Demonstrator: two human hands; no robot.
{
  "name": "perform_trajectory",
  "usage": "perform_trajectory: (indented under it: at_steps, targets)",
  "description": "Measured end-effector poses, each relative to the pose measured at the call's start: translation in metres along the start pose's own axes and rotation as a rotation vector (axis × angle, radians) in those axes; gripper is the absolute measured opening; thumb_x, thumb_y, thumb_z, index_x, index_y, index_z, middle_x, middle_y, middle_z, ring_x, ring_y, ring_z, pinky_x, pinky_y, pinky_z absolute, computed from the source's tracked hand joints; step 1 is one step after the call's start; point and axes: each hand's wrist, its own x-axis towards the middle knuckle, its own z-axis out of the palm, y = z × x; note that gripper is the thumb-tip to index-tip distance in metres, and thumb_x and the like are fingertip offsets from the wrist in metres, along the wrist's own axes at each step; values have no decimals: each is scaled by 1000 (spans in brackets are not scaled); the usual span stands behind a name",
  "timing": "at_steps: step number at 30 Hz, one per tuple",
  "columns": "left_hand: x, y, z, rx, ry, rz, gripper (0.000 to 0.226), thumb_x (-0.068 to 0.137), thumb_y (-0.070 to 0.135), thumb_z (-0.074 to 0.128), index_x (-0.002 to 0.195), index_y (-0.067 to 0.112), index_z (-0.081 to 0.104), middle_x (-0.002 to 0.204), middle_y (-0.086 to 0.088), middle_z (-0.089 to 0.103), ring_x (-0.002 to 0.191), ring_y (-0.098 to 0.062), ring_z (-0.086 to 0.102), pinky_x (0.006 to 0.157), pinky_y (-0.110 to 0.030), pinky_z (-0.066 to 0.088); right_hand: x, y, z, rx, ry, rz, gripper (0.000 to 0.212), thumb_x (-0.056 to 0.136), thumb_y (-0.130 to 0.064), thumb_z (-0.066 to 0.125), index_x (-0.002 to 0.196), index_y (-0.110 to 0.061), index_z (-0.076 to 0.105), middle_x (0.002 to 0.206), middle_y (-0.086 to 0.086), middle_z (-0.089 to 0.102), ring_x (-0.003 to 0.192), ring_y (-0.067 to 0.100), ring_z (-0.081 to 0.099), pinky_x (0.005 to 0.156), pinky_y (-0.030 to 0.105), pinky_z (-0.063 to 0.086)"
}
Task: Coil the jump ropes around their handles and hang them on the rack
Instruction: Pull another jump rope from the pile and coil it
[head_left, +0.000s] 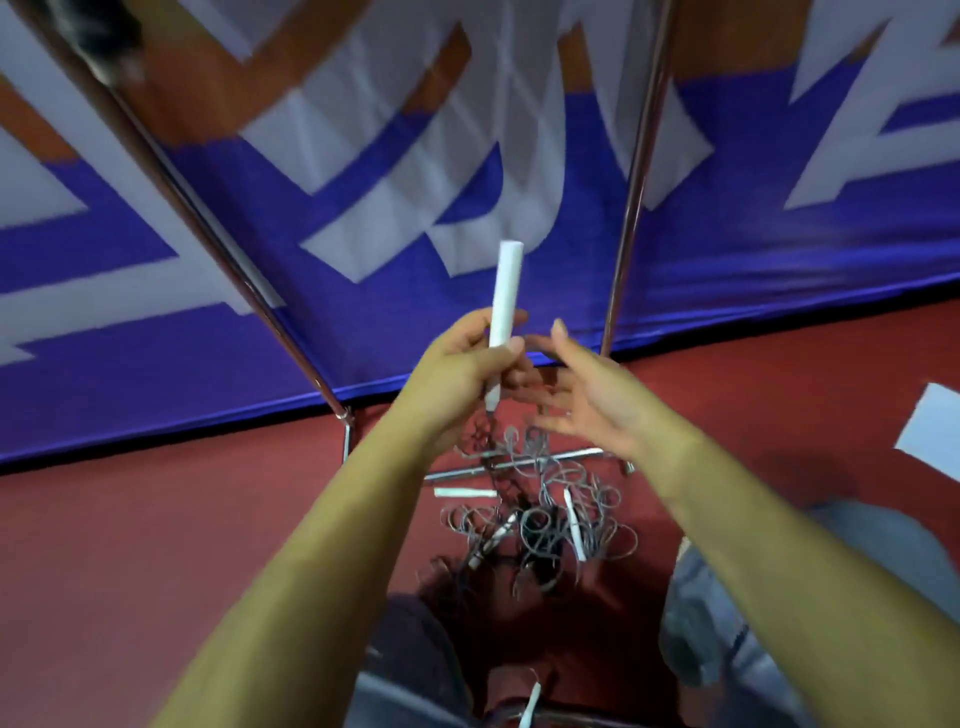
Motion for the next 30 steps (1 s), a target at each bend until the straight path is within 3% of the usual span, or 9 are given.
perform_trajectory:
  at_steps: [5, 10, 15, 17, 20, 24, 26, 27, 30]
  targets:
    - [-21, 80, 11, -83, -70, 82, 15, 97, 9, 44, 101, 15, 57, 77, -10, 69, 61, -13, 61, 63, -29, 55, -27, -31, 11, -165, 21, -23, 46, 95, -54, 36, 120, -23, 59, 81, 12, 71, 72, 22, 69, 68, 33, 54]
    - [-34, 108, 5, -265, -25, 91, 12, 85, 11, 50, 95, 12, 56, 84, -8, 65, 53, -12, 50, 48, -23, 44, -58, -88, 35, -297, 20, -202, 36, 98, -39, 45, 76, -12, 53, 62, 8, 59, 53, 18, 53, 59, 27, 51]
    - [-35, 95, 1, -148, -6, 51, 52, 64, 4, 45, 112, 16, 58, 109, -4, 53, 55, -10, 43, 42, -21, 33, -81, -141, 67, -322, -113, -341, 35, 97, -34, 51, 67, -15, 49, 50, -3, 45, 47, 10, 39, 58, 25, 48]
    - [-36, 97, 11, -35, -93, 78, 49, 64, 3, 47, 105, 25, 63, 95, 3, 61, 52, -9, 42, 41, -20, 29, -87, -150, 80, -329, -205, -321, 35, 96, -34, 50, 67, -15, 48, 50, -2, 43, 45, 9, 38, 56, 24, 48]
    - [-34, 108, 24, 10, -127, 117, 27, 74, 7, 53, 75, 29, 68, 62, 7, 56, 45, -7, 39, 37, -15, 22, -89, -154, 88, -245, -262, -287, 31, 93, -38, 53, 72, -15, 50, 52, -3, 44, 44, 7, 39, 54, 23, 47]
    - [-27, 119, 19, -35, -22, 157, 16, 93, 3, 47, 94, 14, 58, 63, -1, 47, 41, -6, 30, 34, -15, 22, -96, -160, 66, -300, -314, -346, 24, 79, -33, 60, 97, -16, 56, 56, -3, 50, 42, 3, 40, 50, 20, 45]
    - [-27, 127, 18, -133, -36, 167, 13, 95, 4, 43, 100, 11, 52, 62, 0, 49, 40, -4, 29, 35, -14, 20, -96, -155, 54, -334, -280, -352, 32, 80, -21, 63, 111, -16, 57, 73, 4, 62, 53, 6, 56, 55, 23, 52]
    - [-27, 131, 20, -178, -56, 173, 12, 95, 5, 42, 101, 11, 51, 62, 1, 50, 39, -3, 29, 35, -13, 20, -92, -150, 50, -328, -265, -335, 34, 83, -14, 62, 116, -15, 56, 89, 9, 67, 70, 10, 66, 62, 27, 56]
    - [-24, 138, 30, -242, -107, 172, 10, 96, 9, 43, 102, 11, 50, 62, 0, 49, 39, -3, 29, 34, -13, 22, -78, -119, 49, -274, -223, -248, 23, 90, -15, 57, 114, -15, 58, 122, 8, 61, 113, 19, 60, 81, 47, 57]
